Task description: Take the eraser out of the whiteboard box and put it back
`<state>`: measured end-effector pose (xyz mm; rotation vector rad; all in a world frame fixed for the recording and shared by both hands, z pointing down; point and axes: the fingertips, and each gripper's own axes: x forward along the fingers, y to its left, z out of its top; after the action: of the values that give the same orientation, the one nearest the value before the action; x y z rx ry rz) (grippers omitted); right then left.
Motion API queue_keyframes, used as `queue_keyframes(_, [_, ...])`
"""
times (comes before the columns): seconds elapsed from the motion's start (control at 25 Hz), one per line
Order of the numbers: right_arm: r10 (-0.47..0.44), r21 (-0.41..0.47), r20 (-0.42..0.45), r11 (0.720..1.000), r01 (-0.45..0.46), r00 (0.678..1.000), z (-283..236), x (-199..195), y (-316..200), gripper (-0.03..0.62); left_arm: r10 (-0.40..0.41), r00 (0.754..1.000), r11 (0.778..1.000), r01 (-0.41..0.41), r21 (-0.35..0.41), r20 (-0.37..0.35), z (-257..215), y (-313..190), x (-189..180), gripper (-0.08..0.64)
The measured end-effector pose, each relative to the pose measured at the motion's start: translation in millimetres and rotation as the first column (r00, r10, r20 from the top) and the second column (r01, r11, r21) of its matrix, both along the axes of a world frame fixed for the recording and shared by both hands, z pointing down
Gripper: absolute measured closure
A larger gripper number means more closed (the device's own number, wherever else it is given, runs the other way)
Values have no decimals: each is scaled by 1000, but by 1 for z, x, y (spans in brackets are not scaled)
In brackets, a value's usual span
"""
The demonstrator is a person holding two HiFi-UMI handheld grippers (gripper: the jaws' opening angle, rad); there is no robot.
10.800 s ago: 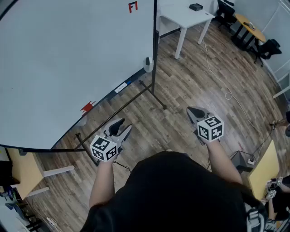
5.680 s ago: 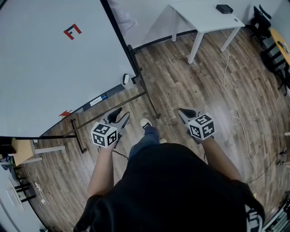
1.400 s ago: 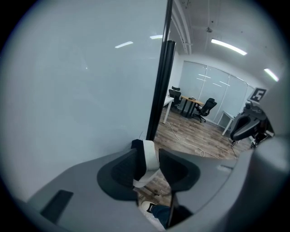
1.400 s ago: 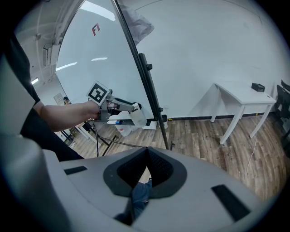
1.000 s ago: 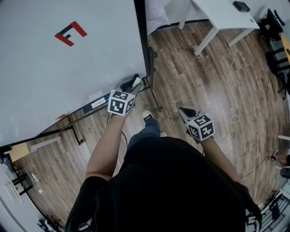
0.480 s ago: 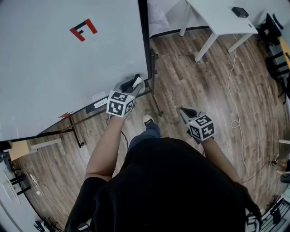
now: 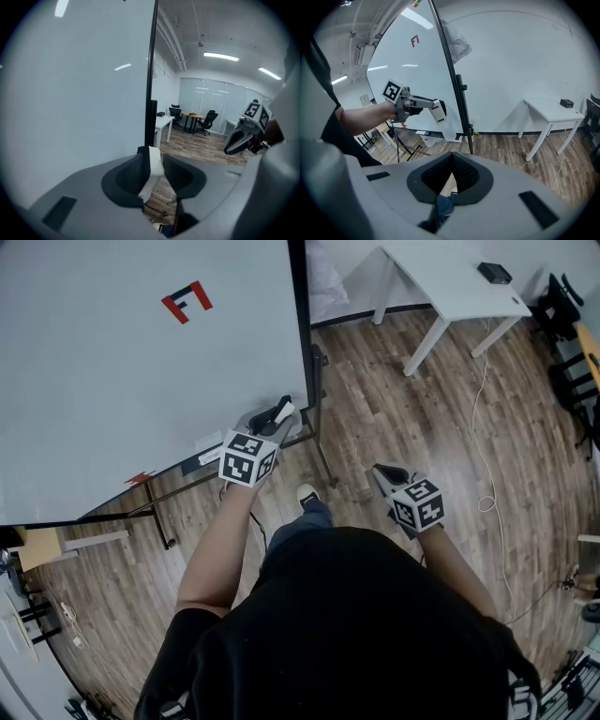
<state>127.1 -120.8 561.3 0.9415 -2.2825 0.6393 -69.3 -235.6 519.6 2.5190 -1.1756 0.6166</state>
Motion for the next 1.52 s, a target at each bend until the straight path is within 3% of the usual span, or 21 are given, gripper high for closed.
queue_keyframes(0.52, [15, 50, 12, 999, -16, 1000, -20, 8, 3, 597, -28, 1000, 1000, 28, -6, 5, -3, 26, -14, 416])
queue_keyframes(1.52, [-6, 56, 6, 998, 6, 1000, -19, 7, 19, 597, -80, 997, 996, 80, -33, 6, 6, 60, -34, 416])
